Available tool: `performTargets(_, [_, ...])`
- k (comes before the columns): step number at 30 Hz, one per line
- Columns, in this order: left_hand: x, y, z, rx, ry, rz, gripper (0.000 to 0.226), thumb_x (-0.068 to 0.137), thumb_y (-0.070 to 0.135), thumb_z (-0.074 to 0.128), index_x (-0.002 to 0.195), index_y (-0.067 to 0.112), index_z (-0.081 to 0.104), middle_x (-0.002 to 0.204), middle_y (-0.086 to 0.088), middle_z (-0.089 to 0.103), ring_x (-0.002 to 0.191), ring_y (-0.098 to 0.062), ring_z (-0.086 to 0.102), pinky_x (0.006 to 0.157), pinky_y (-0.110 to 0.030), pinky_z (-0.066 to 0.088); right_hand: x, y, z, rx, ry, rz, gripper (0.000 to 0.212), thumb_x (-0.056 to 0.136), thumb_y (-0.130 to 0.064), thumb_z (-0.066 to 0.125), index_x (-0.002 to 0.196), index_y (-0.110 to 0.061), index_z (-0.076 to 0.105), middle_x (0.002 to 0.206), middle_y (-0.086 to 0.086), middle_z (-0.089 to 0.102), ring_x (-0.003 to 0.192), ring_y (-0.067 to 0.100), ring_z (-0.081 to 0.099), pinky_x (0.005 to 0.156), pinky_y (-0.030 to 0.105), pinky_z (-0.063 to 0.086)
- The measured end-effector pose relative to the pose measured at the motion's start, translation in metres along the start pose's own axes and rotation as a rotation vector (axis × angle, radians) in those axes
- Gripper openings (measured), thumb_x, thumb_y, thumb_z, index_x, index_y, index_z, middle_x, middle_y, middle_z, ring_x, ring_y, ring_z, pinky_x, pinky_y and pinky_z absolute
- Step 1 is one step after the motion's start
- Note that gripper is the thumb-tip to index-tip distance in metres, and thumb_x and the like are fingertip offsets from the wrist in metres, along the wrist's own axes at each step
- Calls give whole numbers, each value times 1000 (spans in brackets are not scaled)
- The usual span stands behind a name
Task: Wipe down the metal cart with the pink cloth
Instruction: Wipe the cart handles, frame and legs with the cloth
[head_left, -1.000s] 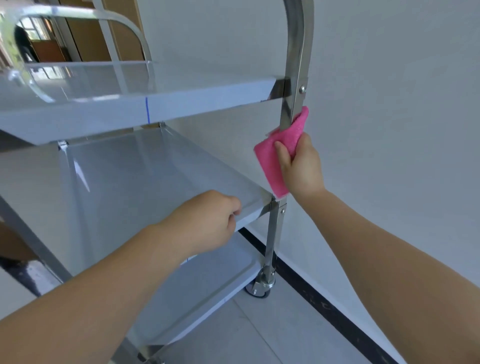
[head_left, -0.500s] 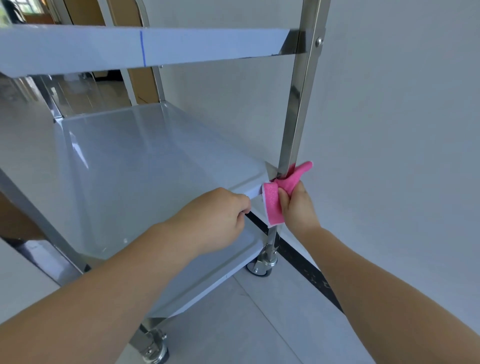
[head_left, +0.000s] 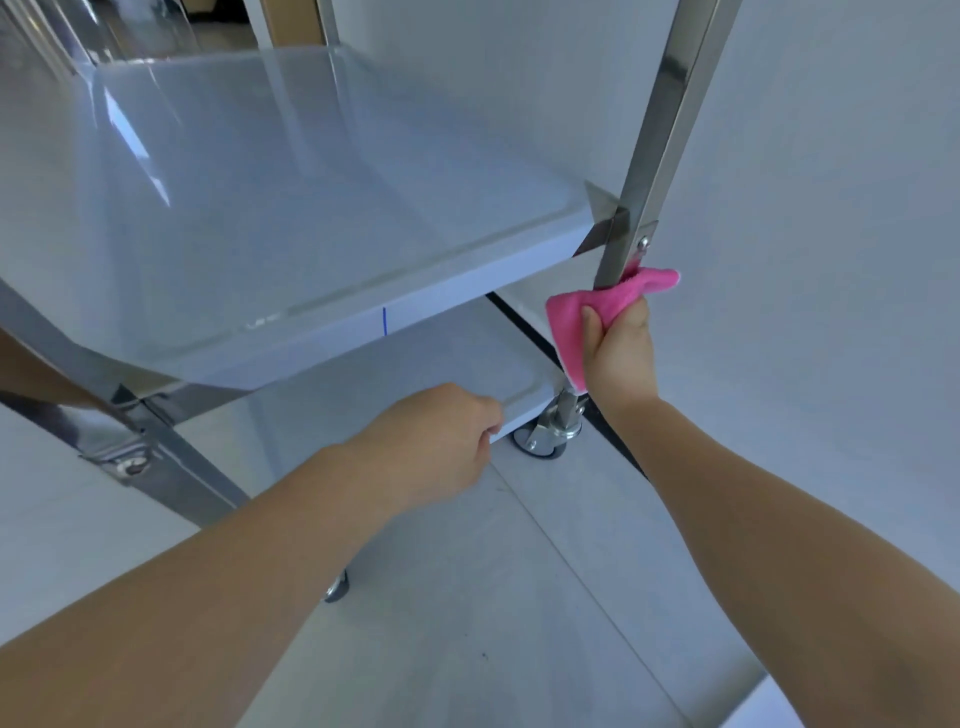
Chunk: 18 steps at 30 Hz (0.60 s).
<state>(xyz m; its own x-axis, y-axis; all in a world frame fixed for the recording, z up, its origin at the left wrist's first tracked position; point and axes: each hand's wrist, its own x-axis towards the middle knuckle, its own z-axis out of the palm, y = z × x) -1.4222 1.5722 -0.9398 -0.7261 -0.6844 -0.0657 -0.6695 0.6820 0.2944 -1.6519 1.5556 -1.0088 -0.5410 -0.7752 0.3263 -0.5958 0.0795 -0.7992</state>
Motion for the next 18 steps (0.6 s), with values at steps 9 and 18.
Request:
performTargets(9, [-4, -24, 31, -22, -40, -77, 23, 91, 19, 41, 104, 17, 60, 88, -7, 63, 75, -27, 58, 67, -33, 49, -33, 63, 33, 55, -169, 178, 33, 90, -31, 43, 121, -20, 39, 100, -8, 55, 95, 11, 56, 87, 31, 47])
performTargets(18, [-9, -28, 42, -45, -16, -72, 22, 90, 19, 43, 104, 19, 60, 87, -4, 60, 78, -25, 57, 63, -27, 42, -43, 78, 34, -124, -321, 396, 14, 87, -22, 45, 85, -30, 57, 86, -3, 57, 78, 16, 56, 73, 30, 43])
